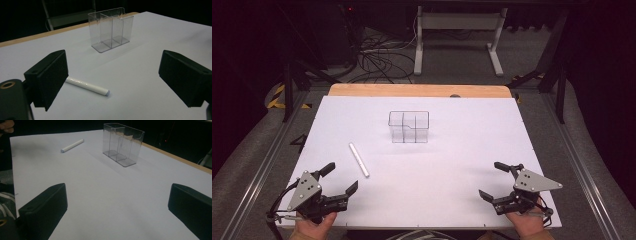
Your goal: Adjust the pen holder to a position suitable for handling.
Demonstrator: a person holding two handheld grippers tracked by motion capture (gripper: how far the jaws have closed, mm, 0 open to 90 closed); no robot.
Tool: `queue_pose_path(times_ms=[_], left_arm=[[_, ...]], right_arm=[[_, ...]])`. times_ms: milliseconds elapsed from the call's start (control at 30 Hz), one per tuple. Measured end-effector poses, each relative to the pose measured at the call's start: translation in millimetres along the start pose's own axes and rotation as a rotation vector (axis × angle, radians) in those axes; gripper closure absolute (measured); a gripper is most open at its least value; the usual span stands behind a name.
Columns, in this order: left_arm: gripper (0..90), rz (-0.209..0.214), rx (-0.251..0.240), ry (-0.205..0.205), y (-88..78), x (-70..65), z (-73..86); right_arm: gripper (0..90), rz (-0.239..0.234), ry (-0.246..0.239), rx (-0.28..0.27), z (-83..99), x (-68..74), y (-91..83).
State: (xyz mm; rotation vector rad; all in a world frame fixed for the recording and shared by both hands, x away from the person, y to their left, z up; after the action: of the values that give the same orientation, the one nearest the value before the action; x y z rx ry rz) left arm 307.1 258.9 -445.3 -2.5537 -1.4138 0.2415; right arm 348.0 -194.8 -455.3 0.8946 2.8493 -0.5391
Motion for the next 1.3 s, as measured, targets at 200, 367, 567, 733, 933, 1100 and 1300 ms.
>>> queue_pose_path(times_ms=[200, 367, 567, 733, 933, 1100, 1300], left_arm=[[9.2, 0.000, -0.003, -0.009, -0.6, -0.6, -0.8], [9.3, -0.004, -0.008, 0.004, -2.1, -0.6, -0.9], [9.3, -0.004, -0.008, -0.002, -2.5, 0.2, -0.4], [9.3, -0.003, -0.003, -0.001, -2.3, 0.0, 0.1], [9.6, -0.001, -0.004, -0.003, -3.6, 0.9, 0.2], [9.9, 0.003, -0.002, -0.014, -3.3, 1.4, 0.7], [10.0, 0.003, -0.005, -0.012, -4.1, 1.3, 0.3]], right_arm=[[3.5, 0.001, -0.009, 0.005, -0.8, -0.2, 0.3], [3.8, 0.004, -0.005, 0.000, -2.2, -0.7, -0.4], [5.2, -0.002, -0.001, 0.016, -3.8, -1.3, -0.6], [5.8, -0.005, 0.003, 0.020, -5.3, -1.8, 0.1], [6.9, -0.021, -0.006, 0.040, -14.1, -2.6, 4.6], [7.4, -0.056, 0.000, 0.047, -23.3, -5.6, 15.0], [7.6, -0.078, -0.007, 0.050, -30.9, -7.9, 24.6]])
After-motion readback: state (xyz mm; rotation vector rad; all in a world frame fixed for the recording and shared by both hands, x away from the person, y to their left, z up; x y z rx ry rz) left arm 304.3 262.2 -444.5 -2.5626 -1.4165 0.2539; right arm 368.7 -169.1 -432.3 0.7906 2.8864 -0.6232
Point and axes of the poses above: each handheld gripper's, and its own axes: y roughly forward along the jaws, z roughly out of its underside, x roughly to its left, the point moved 6 cm from there along y, roughly forward along the jaws, and after that the axes turned 5 degrees about -y, right-handed, at the moved point
